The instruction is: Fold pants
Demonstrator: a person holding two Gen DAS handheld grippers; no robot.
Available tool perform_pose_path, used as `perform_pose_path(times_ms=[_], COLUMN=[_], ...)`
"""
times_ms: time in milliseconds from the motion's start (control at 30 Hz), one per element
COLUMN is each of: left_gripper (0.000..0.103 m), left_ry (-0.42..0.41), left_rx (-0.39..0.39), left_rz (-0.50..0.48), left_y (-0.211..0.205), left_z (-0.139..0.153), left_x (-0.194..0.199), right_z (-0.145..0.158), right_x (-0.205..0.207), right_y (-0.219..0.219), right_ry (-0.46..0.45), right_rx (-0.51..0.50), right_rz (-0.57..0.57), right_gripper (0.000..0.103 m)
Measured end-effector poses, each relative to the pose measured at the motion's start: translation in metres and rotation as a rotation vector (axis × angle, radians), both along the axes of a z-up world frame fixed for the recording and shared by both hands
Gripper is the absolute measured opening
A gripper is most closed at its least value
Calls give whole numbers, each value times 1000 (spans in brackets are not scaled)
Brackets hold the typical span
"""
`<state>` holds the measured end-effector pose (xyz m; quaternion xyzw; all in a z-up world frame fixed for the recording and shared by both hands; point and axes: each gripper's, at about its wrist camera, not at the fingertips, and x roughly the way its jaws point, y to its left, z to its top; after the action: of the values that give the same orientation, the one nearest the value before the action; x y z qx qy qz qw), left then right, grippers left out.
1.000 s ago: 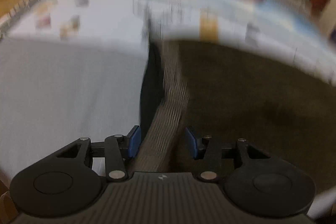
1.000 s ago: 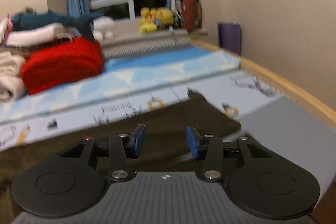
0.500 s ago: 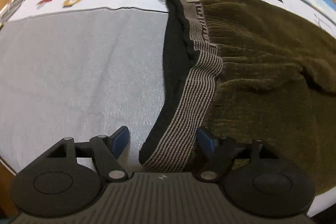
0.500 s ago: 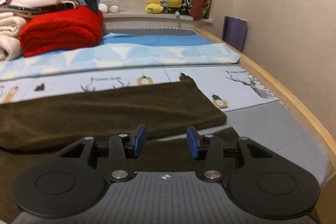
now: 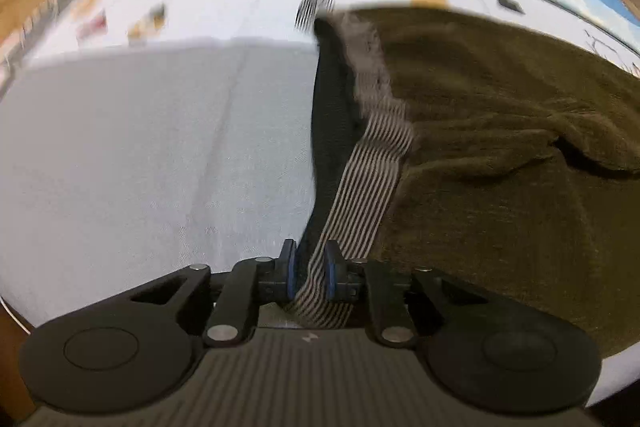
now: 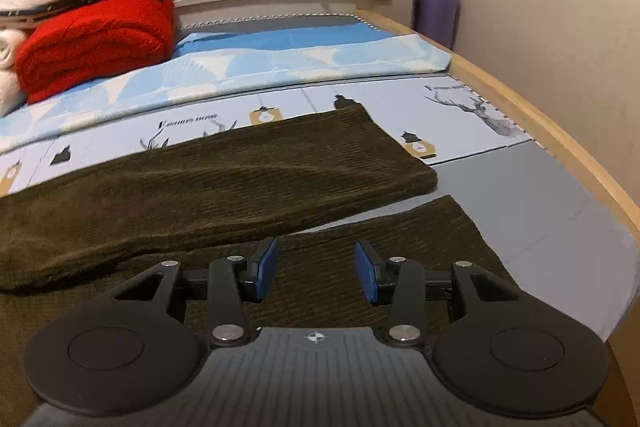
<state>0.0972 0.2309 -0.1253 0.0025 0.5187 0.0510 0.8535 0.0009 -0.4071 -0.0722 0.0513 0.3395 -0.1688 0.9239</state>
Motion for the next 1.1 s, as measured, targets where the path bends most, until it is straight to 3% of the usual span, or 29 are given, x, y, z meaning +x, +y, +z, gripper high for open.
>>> perform_pose_path(times_ms=[67, 133, 200, 300, 333, 467, 567, 633, 700, 900, 1100], left_gripper=[31, 33, 42, 47, 47, 52, 71, 73, 83, 83, 83], left_ry=[-87, -107, -38, 167, 160, 103, 1, -58, -100, -180, -182], left_rx=[-48, -127, -130, 17, 22, -16, 5, 4, 11, 30, 39], left_rz=[-48, -118, -214, -288, -294, -217, -182, -153, -125, -120, -107], left_y=[-7, -16, -30, -49, -50, -41, -45, -47, -51, -78, -93], left_z=[15, 19, 9, -28, -27, -13, 3, 13, 20, 32, 25], left_x=[-5, -10, -10, -8, -7, -3, 0, 3, 7, 23, 42], right_z=[-2, -2, -1, 0, -1, -2, -2, -2, -3, -3, -4], right_x=[2, 3, 2, 1, 0, -1, -2, -1, 0, 7, 17], right_y=[4, 6, 7, 5, 4, 0, -2, -2, -1, 11, 24], right_ry=[12, 19, 17, 17, 19, 24, 26, 24, 23, 29, 27], right_rx=[-23, -39, -45, -46, -44, -37, -37, -29, -27, -56, -107], right_rz=[19, 29, 35, 35, 33, 26, 19, 16, 20, 63, 103], right_gripper=[44, 44, 45, 45, 45, 45, 45, 45, 46, 46, 47])
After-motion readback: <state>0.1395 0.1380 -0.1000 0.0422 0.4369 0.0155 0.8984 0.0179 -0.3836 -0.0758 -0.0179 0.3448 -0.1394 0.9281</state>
